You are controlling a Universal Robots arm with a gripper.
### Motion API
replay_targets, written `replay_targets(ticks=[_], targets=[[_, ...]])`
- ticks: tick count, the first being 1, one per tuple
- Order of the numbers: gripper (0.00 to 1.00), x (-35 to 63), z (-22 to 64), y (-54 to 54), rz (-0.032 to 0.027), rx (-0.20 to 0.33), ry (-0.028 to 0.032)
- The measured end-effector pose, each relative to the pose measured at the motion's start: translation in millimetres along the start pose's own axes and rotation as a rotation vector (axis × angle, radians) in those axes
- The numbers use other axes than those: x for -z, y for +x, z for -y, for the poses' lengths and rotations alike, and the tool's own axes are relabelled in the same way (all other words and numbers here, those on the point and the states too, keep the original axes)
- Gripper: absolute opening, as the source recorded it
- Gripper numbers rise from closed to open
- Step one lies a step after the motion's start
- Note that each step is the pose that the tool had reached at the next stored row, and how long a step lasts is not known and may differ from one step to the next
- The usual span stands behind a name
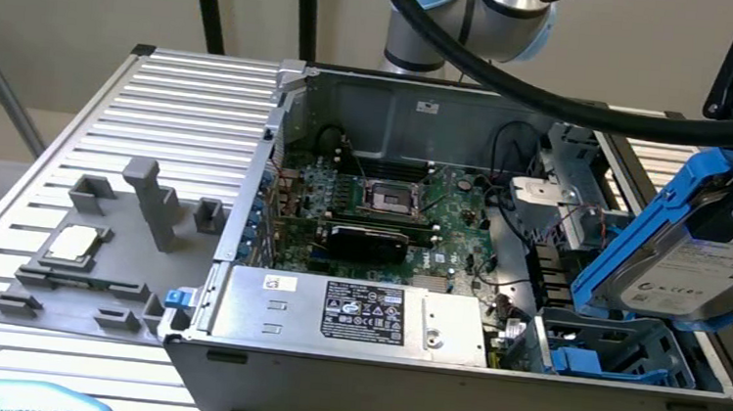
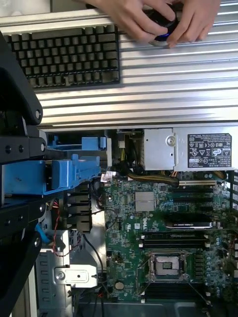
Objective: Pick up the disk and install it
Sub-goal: 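Insert the disk into the insertion slot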
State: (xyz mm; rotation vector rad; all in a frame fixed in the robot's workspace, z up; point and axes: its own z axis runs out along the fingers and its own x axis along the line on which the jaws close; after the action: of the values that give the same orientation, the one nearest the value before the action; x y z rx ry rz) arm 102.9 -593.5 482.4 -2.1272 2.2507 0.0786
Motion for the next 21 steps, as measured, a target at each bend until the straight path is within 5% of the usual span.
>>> replay_targets(ticks=[8, 21], targets=[[0.33, -7.4, 0.0, 0.5, -0.0007, 0.057, -0.0105], [0.33, -27.3, 0.2, 1.9, -0.0019, 0.059, -0.0109]])
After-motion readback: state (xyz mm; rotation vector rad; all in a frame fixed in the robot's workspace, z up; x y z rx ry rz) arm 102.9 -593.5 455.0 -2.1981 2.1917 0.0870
